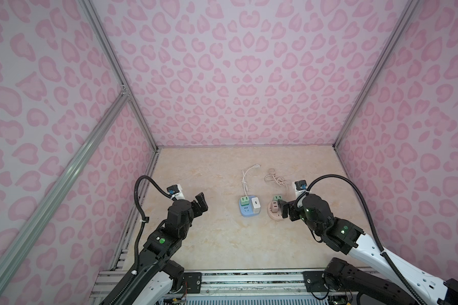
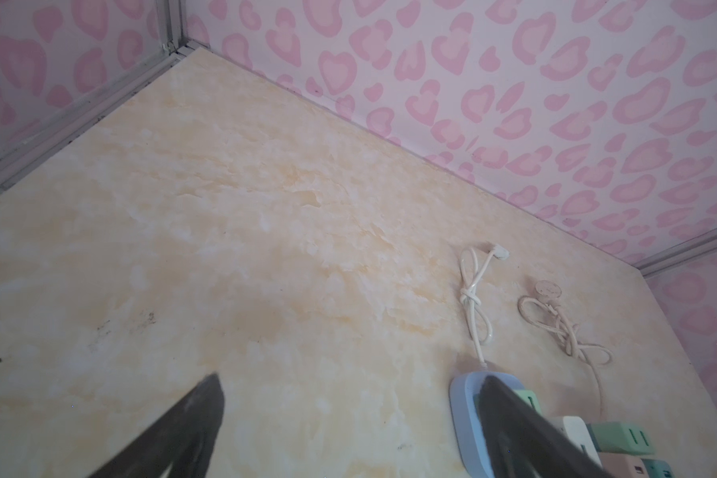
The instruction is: Insert the plug
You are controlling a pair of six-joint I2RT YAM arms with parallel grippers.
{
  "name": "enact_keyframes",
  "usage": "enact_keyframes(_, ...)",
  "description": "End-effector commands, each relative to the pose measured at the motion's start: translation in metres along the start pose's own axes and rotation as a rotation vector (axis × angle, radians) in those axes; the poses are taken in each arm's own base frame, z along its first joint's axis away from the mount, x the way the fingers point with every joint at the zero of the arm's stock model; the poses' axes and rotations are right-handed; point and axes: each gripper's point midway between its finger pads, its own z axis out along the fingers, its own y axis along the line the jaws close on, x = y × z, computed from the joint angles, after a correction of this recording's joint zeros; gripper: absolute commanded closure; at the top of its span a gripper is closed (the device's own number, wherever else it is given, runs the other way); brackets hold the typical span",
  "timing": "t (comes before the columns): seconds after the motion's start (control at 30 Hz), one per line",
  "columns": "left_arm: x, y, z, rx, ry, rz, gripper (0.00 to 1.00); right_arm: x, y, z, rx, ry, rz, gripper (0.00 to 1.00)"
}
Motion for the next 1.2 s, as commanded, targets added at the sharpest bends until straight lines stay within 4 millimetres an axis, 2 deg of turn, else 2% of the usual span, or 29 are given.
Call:
enact_keyframes(0.0, -0.017, 0.016, 0.0, -0.092, -0.114, 0.068, 0.02, -0.003, -0.008, -0.004, 0.03, -0.077, -0.036, 0.01)
enact_keyframes(0.17, -0.036, 0.048, 0.002, -0.275, -0.335, 0.197, 0.02, 0.011, -0.02, -0.003, 0.059, -0.05, -0.023, 0.01)
enact_keyframes(0.23, -0.038, 0.07, 0.009, -0.388, -0.37, 0.211, 0.02, 0.012, -0.021, -0.001, 0.059, -0.022, -0.032, 0.01)
enact_keyframes(0.3, -0.034, 0.093, 0.021, -0.481, -0.345, 0.187, 0.02, 0.011, -0.021, 0.001, 0.061, -0.011, -0.04, 0.01)
enact_keyframes(0.4, -0.03, 0.117, 0.042, -0.547, -0.356, 0.173, 0.02, 0.01, -0.023, 0.004, 0.069, -0.005, -0.061, 0.01)
enact_keyframes(0.5, -0.025, 0.143, 0.063, -0.6, -0.372, 0.152, 0.02, 0.015, -0.033, 0.01, 0.109, 0.022, -0.059, 0.01)
enact_keyframes(0.53, -0.03, 0.149, 0.068, -0.625, -0.399, 0.141, 0.03, 0.017, -0.037, 0.013, 0.124, 0.029, -0.053, 0.01)
enact_keyframes(0.63, -0.03, 0.142, 0.091, -0.568, -0.318, 0.175, 0.03, 0.023, -0.052, 0.024, 0.179, 0.032, -0.035, 0.01)
enact_keyframes(0.67, -0.03, 0.135, 0.097, -0.498, -0.327, 0.162, 0.02, 0.026, -0.058, 0.028, 0.203, 0.033, -0.027, 0.01)
enact_keyframes(0.7, -0.024, 0.13, 0.103, -0.416, -0.342, 0.161, 0.02, 0.028, -0.065, 0.032, 0.235, 0.032, -0.017, 0.01)
enact_keyframes(0.77, -0.015, 0.128, 0.112, -0.364, -0.364, 0.167, 0.03, 0.031, -0.078, 0.039, 0.291, 0.024, -0.007, 0.01)
enact_keyframes(0.8, -0.004, 0.123, 0.118, -0.318, -0.317, 0.199, 0.02, 0.03, -0.083, 0.042, 0.313, 0.012, -0.007, 0.01)
enact_keyframes(0.83, -0.003, 0.121, 0.125, -0.307, -0.305, 0.213, 0.02, 0.031, -0.088, 0.045, 0.338, 0.004, -0.018, 0.01)
enact_keyframes(0.93, -0.005, 0.13, 0.133, -0.373, -0.25, 0.19, 0.02, 0.034, -0.112, 0.053, 0.438, -0.014, -0.056, 0.0)
enact_keyframes(1.03, -0.006, 0.131, 0.141, -0.379, -0.212, 0.193, 0.02, 0.032, -0.141, 0.058, 0.544, 0.01, -0.014, 0.0)
enact_keyframes(1.13, -0.007, 0.131, 0.144, -0.383, -0.201, 0.195, 0.02, 0.034, -0.152, 0.066, 0.587, 0.01, -0.111, 0.0)
enact_keyframes(1.17, -0.008, 0.131, 0.145, -0.385, -0.205, 0.195, 0.02, 0.039, -0.159, 0.069, 0.612, 0.001, -0.089, 0.0)
